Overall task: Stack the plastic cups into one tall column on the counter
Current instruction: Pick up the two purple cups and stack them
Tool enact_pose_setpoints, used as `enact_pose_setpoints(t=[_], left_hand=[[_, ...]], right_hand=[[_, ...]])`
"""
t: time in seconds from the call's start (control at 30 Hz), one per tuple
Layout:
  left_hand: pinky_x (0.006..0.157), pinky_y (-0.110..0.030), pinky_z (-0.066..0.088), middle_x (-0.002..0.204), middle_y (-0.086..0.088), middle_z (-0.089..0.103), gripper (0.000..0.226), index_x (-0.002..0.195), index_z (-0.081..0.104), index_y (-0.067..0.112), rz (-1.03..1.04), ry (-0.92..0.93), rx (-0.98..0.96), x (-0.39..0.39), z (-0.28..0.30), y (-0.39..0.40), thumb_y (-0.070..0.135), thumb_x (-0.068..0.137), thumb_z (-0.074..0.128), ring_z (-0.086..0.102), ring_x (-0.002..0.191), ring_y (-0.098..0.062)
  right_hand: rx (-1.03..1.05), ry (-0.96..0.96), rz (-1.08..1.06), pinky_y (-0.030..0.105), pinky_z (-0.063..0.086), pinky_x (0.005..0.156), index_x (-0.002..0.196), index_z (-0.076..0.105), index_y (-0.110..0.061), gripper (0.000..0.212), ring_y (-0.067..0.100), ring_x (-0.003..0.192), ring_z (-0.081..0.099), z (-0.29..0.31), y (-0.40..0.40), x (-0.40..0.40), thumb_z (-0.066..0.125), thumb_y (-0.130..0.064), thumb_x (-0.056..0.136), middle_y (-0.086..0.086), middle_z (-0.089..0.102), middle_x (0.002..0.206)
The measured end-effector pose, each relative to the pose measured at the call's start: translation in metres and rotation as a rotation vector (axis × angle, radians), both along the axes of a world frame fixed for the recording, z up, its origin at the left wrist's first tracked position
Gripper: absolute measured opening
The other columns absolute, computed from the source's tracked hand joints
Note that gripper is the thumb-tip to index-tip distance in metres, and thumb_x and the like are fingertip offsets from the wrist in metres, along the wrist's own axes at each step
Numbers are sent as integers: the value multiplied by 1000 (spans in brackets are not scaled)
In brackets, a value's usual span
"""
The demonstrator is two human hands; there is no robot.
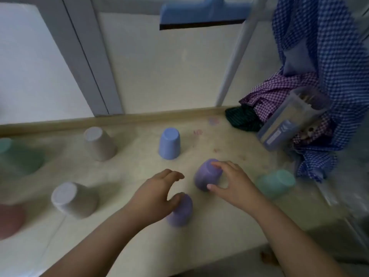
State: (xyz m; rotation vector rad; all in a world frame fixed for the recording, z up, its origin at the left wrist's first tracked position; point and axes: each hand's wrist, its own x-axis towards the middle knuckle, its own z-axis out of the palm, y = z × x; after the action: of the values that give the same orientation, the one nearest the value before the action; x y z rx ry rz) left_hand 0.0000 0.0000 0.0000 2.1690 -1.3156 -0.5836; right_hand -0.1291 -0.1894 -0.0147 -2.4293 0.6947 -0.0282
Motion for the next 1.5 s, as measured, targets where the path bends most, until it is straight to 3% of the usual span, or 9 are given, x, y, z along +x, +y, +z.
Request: enact_pose_setpoints(t=[0.13, 0.37, 0.7, 0.83, 0.93, 1.1, 1.17, 1.3, 1.5], left_hand=[[83, -22, 43, 115, -1, 59, 56, 119, 51, 21, -37, -27, -33, -10, -8, -5, 48, 71, 38, 58, 101, -21], [87, -33, 49, 122, -6, 53, 62, 125, 46, 19, -107, -57, 89, -22, -37, -8, 38, 69, 65, 53, 106, -27], [88, -32, 46, 124, -10, 51, 62, 129, 41, 15, -138, -69, 203, -22, -42, -14, 26, 74, 65, 54, 105, -31], [88, -26, 44, 128, -7, 48, 63, 131, 39, 17, -79, -21, 217, -12, -29, -10, 21, 73, 64, 52, 109, -27], [77, -20, 37, 126, -4, 50, 66, 130, 37, 17, 31, -27, 178, 8, -9, -9, 19, 71, 66, 52, 108, -22], [64, -27, 36, 96, -2, 53, 55, 112, 41, 14, 245, -81, 124, 54, 35, -8, 20, 66, 71, 52, 81, -24], [66, -25, 35, 96, -1, 54, 55, 113, 44, 15, 282, -100, 96, 73, 48, -7, 21, 66, 72, 49, 80, -19], [73, -23, 36, 115, -4, 61, 58, 117, 48, 19, 338, -132, 38, 104, 64, -6, 21, 65, 73, 57, 97, -23], [82, -21, 35, 124, -7, 53, 67, 127, 47, 19, 374, -115, -44, 135, 71, -10, 17, 66, 73, 54, 107, -24]], right_hand=[[-62, -29, -17, 27, 33, 100, 123, 52, -16, 59, 27, 118, 47, -1, -10, 5, 76, -25, 70, 6, 54, 127], [-76, 42, 39, 36, 34, 109, 130, 45, -14, 67, 30, 124, 42, -20, -20, 21, 74, -22, 70, 10, 43, 136], [-68, 137, 112, 38, 37, 107, 134, 39, -17, 68, 32, 123, 44, -27, -23, 30, 71, -19, 75, 11, 40, 137], [-60, 92, 123, 35, 34, 108, 135, 38, -16, 69, 28, 127, 42, -12, -20, 34, 72, -21, 74, 9, 40, 138], [-50, -8, 95, 32, 34, 107, 135, 36, -16, 75, 25, 128, 43, 12, -19, 52, 74, -20, 71, 7, 42, 139], [-50, -152, 67, 15, 30, 81, 125, 42, -14, 69, 19, 115, 49, 58, -17, 97, 78, -20, 68, 5, 52, 127], [-69, -179, 96, 13, 28, 75, 122, 44, -13, 65, 20, 111, 50, 68, -16, 115, 78, -18, 67, 7, 54, 124], [-78, -155, 156, 20, 34, 84, 121, 45, -12, 64, 22, 113, 49, 70, -13, 146, 77, -18, 67, 8, 52, 125], [-83, -57, 222, 27, 35, 97, 127, 43, -8, 67, 27, 120, 47, 45, -9, 176, 75, -16, 68, 13, 48, 130]])
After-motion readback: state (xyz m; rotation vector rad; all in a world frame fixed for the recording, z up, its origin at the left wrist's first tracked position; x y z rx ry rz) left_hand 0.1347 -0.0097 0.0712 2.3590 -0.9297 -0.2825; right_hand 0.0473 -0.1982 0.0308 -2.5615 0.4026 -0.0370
